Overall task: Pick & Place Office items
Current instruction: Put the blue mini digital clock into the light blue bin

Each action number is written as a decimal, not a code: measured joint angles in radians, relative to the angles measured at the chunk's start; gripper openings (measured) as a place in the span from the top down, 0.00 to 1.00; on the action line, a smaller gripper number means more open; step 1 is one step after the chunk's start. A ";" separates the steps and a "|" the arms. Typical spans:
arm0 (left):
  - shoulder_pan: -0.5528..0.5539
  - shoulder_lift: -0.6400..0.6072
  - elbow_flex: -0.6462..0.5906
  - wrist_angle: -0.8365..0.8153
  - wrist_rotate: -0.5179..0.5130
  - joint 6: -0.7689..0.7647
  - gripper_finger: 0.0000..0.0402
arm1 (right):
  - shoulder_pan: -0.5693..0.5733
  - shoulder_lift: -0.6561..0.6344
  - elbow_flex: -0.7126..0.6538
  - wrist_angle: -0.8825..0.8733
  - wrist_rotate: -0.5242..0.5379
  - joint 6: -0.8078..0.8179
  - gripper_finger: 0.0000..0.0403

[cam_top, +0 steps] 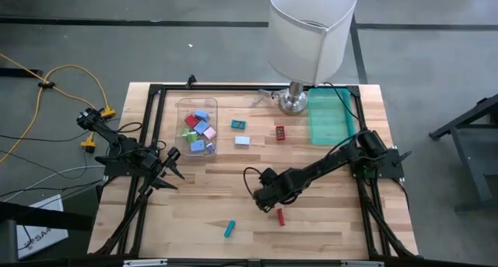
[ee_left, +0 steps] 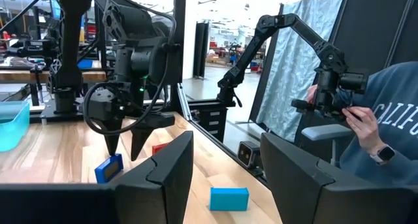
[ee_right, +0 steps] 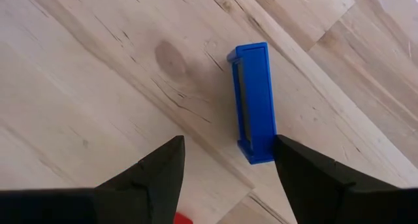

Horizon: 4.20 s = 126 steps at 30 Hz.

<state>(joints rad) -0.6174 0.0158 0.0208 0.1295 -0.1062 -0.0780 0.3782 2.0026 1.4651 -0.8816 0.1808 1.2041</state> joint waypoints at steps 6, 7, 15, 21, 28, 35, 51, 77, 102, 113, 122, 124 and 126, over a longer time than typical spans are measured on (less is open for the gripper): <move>0.000 0.000 0.000 0.000 0.000 0.000 0.57 | 0.000 0.000 0.000 0.002 0.001 0.000 0.45; 0.000 0.000 0.000 0.000 0.000 0.000 0.57 | 0.000 0.000 0.000 0.002 0.002 0.000 0.45; 0.000 0.000 0.000 0.000 0.000 0.000 0.57 | -0.001 -0.005 0.000 -0.001 0.015 -0.004 0.45; 0.000 0.000 0.000 0.000 0.001 0.000 0.57 | -0.001 -0.025 -0.001 -0.027 0.032 -0.003 0.45; 0.000 0.000 0.000 0.000 0.001 0.000 0.57 | -0.001 -0.032 -0.001 -0.047 0.035 -0.002 0.45; 0.000 0.000 0.000 -0.001 0.001 0.000 0.57 | -0.001 -0.032 -0.001 -0.048 0.029 -0.003 0.45; 0.000 0.000 0.000 -0.001 0.001 0.000 0.57 | 0.002 -0.032 -0.055 0.022 0.026 -0.002 0.45; 0.000 0.000 0.000 -0.001 0.001 0.000 0.57 | 0.002 -0.002 -0.054 0.031 0.021 -0.005 0.60; 0.000 0.000 0.000 -0.001 0.001 0.000 0.57 | 0.001 -0.002 -0.054 0.019 0.002 -0.004 0.85; 0.000 0.000 0.000 -0.001 0.001 0.000 0.57 | 0.002 -0.005 -0.054 0.020 0.034 -0.006 0.84; 0.000 0.000 0.000 -0.001 0.001 0.000 0.57 | 0.001 -0.084 -0.052 -0.003 0.078 -0.023 0.85; 0.000 0.000 0.000 0.000 0.001 0.000 0.57 | -0.001 -0.118 -0.052 -0.026 0.094 -0.022 0.85; 0.000 0.000 0.000 -0.001 0.001 0.000 0.57 | -0.001 -0.147 -0.052 -0.057 0.120 -0.013 0.85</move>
<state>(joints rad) -0.6178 0.0156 0.0212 0.1287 -0.1053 -0.0784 0.3777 1.8558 1.4134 -0.9390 0.3004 1.1907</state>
